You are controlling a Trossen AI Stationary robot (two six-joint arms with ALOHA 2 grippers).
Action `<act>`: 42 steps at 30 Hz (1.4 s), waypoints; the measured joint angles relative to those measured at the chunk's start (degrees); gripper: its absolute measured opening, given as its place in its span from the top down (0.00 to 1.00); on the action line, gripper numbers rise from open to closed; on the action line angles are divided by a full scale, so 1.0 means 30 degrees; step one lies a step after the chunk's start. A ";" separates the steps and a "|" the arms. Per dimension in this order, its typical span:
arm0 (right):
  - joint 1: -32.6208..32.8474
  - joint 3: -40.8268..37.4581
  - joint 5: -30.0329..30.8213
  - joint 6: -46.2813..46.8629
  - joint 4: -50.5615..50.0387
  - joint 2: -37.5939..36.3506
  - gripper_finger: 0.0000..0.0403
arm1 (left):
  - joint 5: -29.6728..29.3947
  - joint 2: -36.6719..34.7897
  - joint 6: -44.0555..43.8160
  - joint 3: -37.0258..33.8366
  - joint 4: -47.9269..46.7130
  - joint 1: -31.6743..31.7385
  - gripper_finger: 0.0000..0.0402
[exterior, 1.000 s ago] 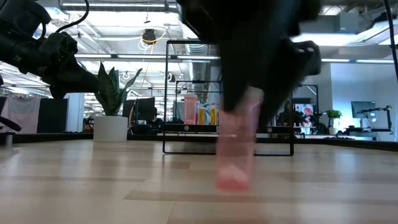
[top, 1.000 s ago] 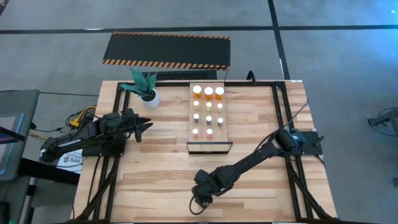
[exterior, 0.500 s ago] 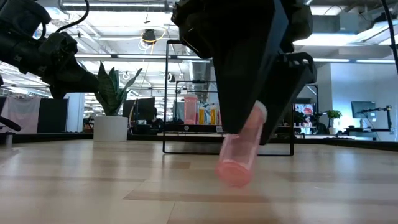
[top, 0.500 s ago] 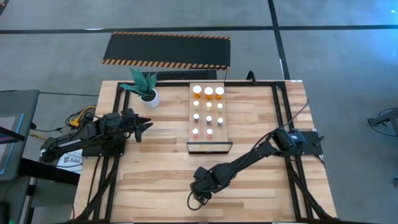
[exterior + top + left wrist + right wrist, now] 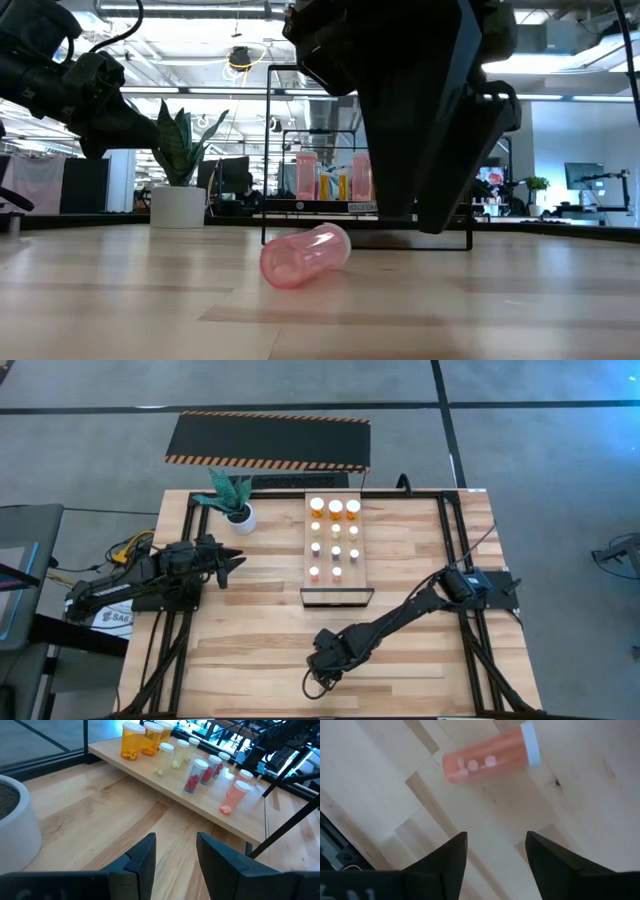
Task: Pick and place medicine bottles onto shelf by color
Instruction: Put the small pink pill bottle on the shelf aligned with the other small pink pill bottles
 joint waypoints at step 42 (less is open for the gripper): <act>-0.2284 -0.0268 -0.0121 1.9558 0.1726 0.1107 0.51 | 0.0000 0.0000 0.0000 -0.0002 -0.0002 -0.0001 0.68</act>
